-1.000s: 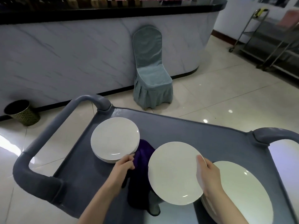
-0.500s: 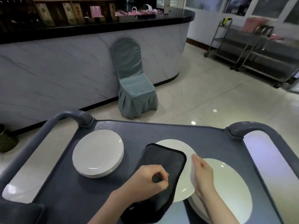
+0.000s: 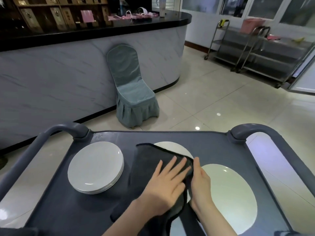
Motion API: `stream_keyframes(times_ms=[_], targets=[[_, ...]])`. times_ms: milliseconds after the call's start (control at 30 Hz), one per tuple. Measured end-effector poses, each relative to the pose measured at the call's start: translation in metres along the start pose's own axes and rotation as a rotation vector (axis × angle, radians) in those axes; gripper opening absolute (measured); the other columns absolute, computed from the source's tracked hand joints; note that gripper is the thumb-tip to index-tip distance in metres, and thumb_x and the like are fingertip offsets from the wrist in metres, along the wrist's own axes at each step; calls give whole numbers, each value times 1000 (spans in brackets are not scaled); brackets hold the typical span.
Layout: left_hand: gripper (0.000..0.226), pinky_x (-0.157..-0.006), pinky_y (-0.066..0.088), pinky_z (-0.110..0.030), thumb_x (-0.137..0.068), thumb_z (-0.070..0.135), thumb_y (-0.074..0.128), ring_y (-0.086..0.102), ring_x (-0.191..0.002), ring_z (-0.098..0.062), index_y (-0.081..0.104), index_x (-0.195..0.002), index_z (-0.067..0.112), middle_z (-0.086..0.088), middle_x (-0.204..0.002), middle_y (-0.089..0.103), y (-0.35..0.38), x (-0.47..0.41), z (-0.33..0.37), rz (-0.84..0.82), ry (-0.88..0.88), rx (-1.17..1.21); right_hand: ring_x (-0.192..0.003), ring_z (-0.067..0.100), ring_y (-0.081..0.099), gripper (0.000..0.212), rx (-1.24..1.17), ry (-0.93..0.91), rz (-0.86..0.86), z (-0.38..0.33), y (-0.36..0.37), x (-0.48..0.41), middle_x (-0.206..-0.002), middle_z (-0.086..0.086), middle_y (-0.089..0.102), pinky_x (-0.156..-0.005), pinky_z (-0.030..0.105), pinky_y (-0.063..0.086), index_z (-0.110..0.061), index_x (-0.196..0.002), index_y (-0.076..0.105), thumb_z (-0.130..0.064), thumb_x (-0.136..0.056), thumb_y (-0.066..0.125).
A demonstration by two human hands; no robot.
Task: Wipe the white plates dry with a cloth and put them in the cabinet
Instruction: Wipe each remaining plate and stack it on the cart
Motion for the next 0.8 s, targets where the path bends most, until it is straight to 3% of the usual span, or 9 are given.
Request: stream_keyframes(times_ms=[67, 133, 200, 333, 400, 567, 667, 733, 800], targets=[[58, -122, -9, -44, -101, 46, 16, -24, -148, -8, -3, -156, 40, 19, -160, -22, -7, -14, -18, -19, -106, -11, -50, 6, 51, 49, 47, -44, 37, -2, 4, 3, -57, -1, 56, -62, 28, 41, -9, -65, 56, -44, -100, 52], [58, -122, -10, -43, -103, 50, 20, -25, -148, -9, -10, -153, 44, 19, -160, -24, -11, -15, -35, -18, -193, -27, -54, 11, 41, 43, 30, -53, 77, -10, 2, 1, -63, 4, 43, -63, 30, 37, -12, -69, 45, -41, -100, 54], [58, -122, -10, -44, -103, 51, 21, -24, -148, -10, -11, -151, 45, 18, -160, -23, -9, -3, -44, -33, -221, -21, -56, 12, 50, 36, -35, -40, 118, -24, -5, -6, -64, 0, 54, -59, 25, 43, -12, -73, 53, -37, -99, 55], [52, -112, 30, -63, -96, 33, 41, 30, -147, -28, 45, -148, 26, 0, -159, 31, -12, 27, -26, 73, -114, -35, -51, 7, 59, 34, -68, -86, 130, -41, -15, -12, -61, -13, 65, -56, 24, 46, -17, -70, 60, -36, -97, 55], [50, -109, 34, -63, -94, 28, 44, 35, -145, -29, 52, -143, 22, -1, -156, 38, -6, 27, -5, 119, -15, -7, -60, 5, 67, 34, -47, -68, 127, -33, -10, -7, -72, -12, 73, -63, 25, 48, -16, -79, 67, -40, -99, 54], [58, -121, 3, -52, -101, 42, 29, -3, -153, -18, 17, -157, 33, 12, -165, 2, -3, -2, -6, 41, -10, -30, -63, 18, 58, 45, -16, 4, 75, -8, 6, 10, -61, 3, 64, -66, 34, 48, -9, -71, 66, -42, -99, 56], [59, -122, -10, -44, -99, 52, 14, -24, -148, -10, -7, -153, 42, 19, -160, -22, -13, -11, -32, -18, -137, -36, -73, 36, 62, 52, 22, -12, 90, -22, 5, 7, -74, 26, 56, -72, 40, 51, 8, -82, 60, -41, -99, 55], [58, -122, -12, -42, -101, 52, 13, -27, -147, -11, -16, -150, 43, 18, -158, -27, -17, -9, -46, -24, -213, -60, -73, 25, 57, 53, 5, -41, 105, -35, 1, 0, -80, 15, 57, -70, 34, 47, 11, -86, 54, -41, -98, 55], [60, -123, -6, -47, -102, 47, 21, -17, -151, -16, -7, -154, 40, 14, -162, -19, -18, 0, -45, -24, -207, -69, -71, 18, 51, 48, -11, -62, 125, -45, -4, -7, -81, 5, 55, -68, 31, 43, 6, -83, 53, -40, -96, 55]])
Point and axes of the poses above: each hand's wrist, its own x-axis away from the middle knuckle, its own y-axis out of the palm, z = x × y, the point moved 3 cm from there along -x, towards the middle knuckle
